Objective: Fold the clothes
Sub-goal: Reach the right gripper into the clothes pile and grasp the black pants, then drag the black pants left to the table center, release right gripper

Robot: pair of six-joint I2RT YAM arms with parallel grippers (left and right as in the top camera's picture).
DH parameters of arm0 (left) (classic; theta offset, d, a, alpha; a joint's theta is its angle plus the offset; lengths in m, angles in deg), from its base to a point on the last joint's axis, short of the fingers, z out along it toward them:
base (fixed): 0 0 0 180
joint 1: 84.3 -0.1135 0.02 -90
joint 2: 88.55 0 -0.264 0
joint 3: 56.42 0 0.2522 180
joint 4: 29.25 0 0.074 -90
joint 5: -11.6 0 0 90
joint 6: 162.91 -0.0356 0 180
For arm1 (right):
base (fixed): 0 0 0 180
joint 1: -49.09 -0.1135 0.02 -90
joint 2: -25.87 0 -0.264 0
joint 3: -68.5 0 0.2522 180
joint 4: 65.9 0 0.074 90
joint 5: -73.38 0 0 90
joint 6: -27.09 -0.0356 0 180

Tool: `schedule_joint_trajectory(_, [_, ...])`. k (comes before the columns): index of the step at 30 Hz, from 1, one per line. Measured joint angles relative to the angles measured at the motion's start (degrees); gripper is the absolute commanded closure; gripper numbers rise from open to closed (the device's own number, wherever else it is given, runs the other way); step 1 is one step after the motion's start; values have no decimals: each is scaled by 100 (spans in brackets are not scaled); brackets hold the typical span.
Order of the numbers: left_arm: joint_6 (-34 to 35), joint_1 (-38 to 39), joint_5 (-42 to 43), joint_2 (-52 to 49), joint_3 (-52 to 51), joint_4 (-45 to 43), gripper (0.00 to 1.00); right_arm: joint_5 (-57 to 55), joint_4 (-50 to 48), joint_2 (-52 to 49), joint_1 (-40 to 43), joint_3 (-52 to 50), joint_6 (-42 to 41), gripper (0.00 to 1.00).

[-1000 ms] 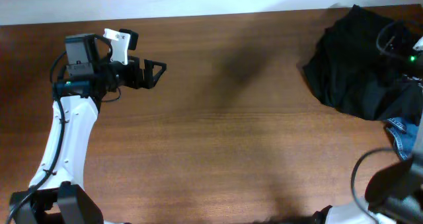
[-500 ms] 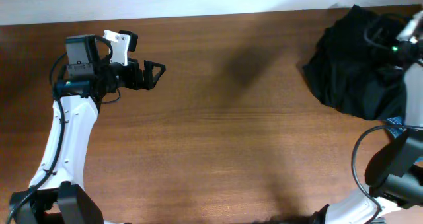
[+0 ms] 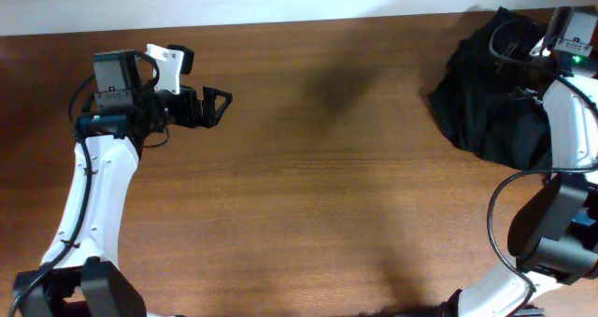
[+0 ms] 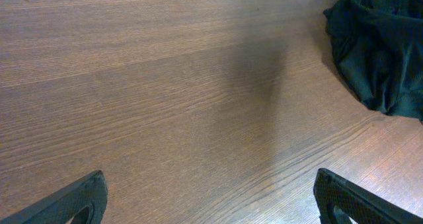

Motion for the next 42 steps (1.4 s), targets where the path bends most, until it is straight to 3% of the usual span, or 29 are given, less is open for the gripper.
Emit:
schedule_joint_trajectory(1, [-2,0,-2,0,0,2,1,-31,28,-22,0,0,-59,54])
schedule_joint_trajectory(2, [0,0,-2,0,0,2,1,-52,55,-44,0,2,-118,76])
schedule_joint_trajectory(3, [0,0,-2,0,0,2,1,-81,105,-107,0,2,-157,81])
schedule_joint_trajectory(4, [0,0,-2,0,0,2,2,-98,136,-166,0,0,-199,96])
schedule_joint_trajectory(13, [0,0,-2,0,0,-151,5,140,179,-229,-57,2,175,96])
schedule_joint_trajectory(17, [33,-17,0,0,0,-415,1,431,581,-216,-411,168,962,96])
schedule_joint_trajectory(20, [240,-192,-2,-2,7,-544,1,507,1279,-212,-1051,809,1589,96])
schedule_joint_trajectory(26, [544,-730,-11,-4,9,-562,1,702,1725,-197,-2400,2144,2022,96])
schedule_joint_trajectory(36, [623,-1005,-28,-7,9,-562,1,702,1036,-186,-4124,2671,1287,96])
schedule_joint_trajectory(42, [623,-1005,-31,-7,9,-568,1,348,743,-186,-4579,2671,892,96])
